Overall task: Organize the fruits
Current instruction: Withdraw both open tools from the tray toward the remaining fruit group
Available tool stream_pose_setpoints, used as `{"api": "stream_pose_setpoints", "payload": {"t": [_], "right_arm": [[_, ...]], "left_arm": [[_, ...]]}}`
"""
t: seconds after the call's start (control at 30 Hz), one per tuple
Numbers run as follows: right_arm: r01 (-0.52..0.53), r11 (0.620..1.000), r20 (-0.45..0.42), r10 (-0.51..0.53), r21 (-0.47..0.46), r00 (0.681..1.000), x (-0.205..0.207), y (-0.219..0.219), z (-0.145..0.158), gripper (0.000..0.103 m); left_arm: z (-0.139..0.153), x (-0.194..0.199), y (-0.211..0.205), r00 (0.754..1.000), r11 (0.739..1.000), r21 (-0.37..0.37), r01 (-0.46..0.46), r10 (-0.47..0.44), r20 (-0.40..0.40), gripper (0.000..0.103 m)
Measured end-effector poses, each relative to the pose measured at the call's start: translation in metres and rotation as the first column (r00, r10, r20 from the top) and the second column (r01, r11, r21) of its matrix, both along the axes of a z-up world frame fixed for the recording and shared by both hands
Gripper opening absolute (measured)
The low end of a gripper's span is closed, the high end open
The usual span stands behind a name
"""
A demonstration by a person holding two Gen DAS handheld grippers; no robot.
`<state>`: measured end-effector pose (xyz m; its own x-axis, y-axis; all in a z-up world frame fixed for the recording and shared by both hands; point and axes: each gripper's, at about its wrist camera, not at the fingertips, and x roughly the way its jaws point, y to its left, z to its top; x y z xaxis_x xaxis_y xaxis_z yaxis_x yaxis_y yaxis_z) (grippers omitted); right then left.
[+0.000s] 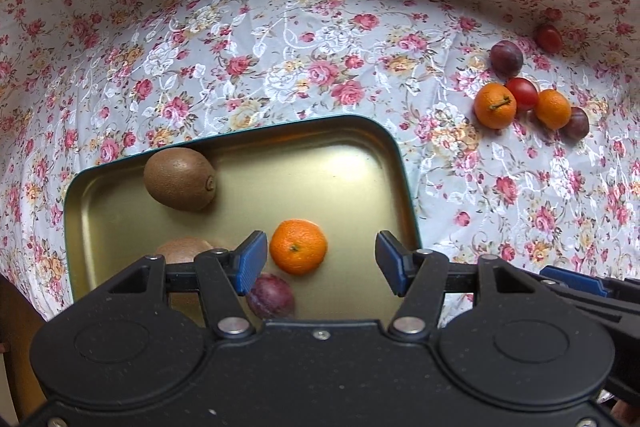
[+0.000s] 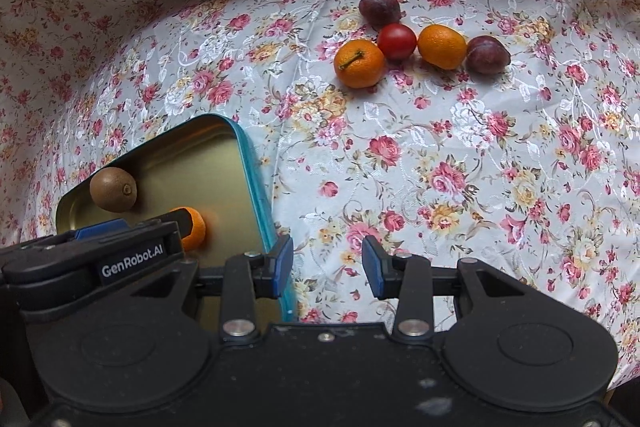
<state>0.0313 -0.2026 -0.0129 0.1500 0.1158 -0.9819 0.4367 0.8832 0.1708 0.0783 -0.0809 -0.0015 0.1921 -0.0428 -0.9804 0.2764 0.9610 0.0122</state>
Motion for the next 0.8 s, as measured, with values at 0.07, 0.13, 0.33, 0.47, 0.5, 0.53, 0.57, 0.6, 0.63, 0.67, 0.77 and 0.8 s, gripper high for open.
{"api": "stream_pose_setpoints", "payload": {"t": [0.07,0.13,0.33,0.47,0.5,0.53,0.57,0.6,0.63,0.67,0.77,0.8], "right_arm": [[0.017,1.000,-0.005,-0.017,-0.002,1.000,-0.005,-0.009,-0.001,0.042],[0.037,0.999,-0.010,-0.037,-0.004,0.999,-0.010,-0.018,-0.002,0.042],[0.107,0.994,-0.013,-0.107,0.000,0.994,-0.026,-0.048,-0.001,0.042],[0.145,0.989,-0.005,-0.145,-0.007,0.989,-0.037,-0.065,0.004,0.042],[0.157,0.988,-0.004,-0.157,-0.013,0.988,-0.040,-0.069,0.005,0.042],[0.167,0.986,-0.003,-0.167,-0.018,0.986,-0.043,-0.073,0.006,0.042],[0.177,0.984,-0.001,-0.177,-0.023,0.984,-0.046,-0.077,0.008,0.042],[0.187,0.982,0.007,-0.187,-0.028,0.982,-0.049,-0.081,0.009,0.042],[0.195,0.980,0.014,-0.195,-0.032,0.981,-0.052,-0.084,0.011,0.042],[0.201,0.979,0.022,-0.200,-0.037,0.980,-0.054,-0.087,0.014,0.042],[0.217,0.975,0.049,-0.214,-0.056,0.976,-0.061,-0.092,0.021,0.042],[0.219,0.974,0.055,-0.216,-0.063,0.975,-0.062,-0.093,0.023,0.042]], "left_arm": [[-0.001,-0.003,-0.010,1.000,1.000,-0.005,0.020,-0.020,-0.002,0.064],[-0.001,-0.007,-0.021,0.999,0.999,-0.004,0.039,-0.039,0.000,0.064],[0.001,-0.018,-0.050,0.995,0.995,-0.004,0.096,-0.096,0.026,0.064],[0.003,-0.023,-0.065,0.992,0.992,-0.013,0.122,-0.122,0.039,0.064],[0.004,-0.025,-0.069,0.991,0.992,-0.021,0.126,-0.125,0.038,0.064],[0.005,-0.026,-0.072,0.991,0.991,-0.031,0.129,-0.128,0.038,0.064],[0.006,-0.027,-0.075,0.991,0.990,-0.038,0.133,-0.132,0.040,0.064],[0.008,-0.028,-0.078,0.990,0.989,-0.045,0.138,-0.136,0.044,0.064],[0.009,-0.030,-0.081,0.989,0.988,-0.051,0.144,-0.142,0.049,0.064],[0.011,-0.031,-0.084,0.987,0.987,-0.055,0.151,-0.148,0.057,0.064],[0.016,-0.034,-0.091,0.983,0.985,-0.059,0.165,-0.160,0.085,0.063],[0.017,-0.035,-0.093,0.982,0.984,-0.060,0.169,-0.163,0.096,0.063]]}}
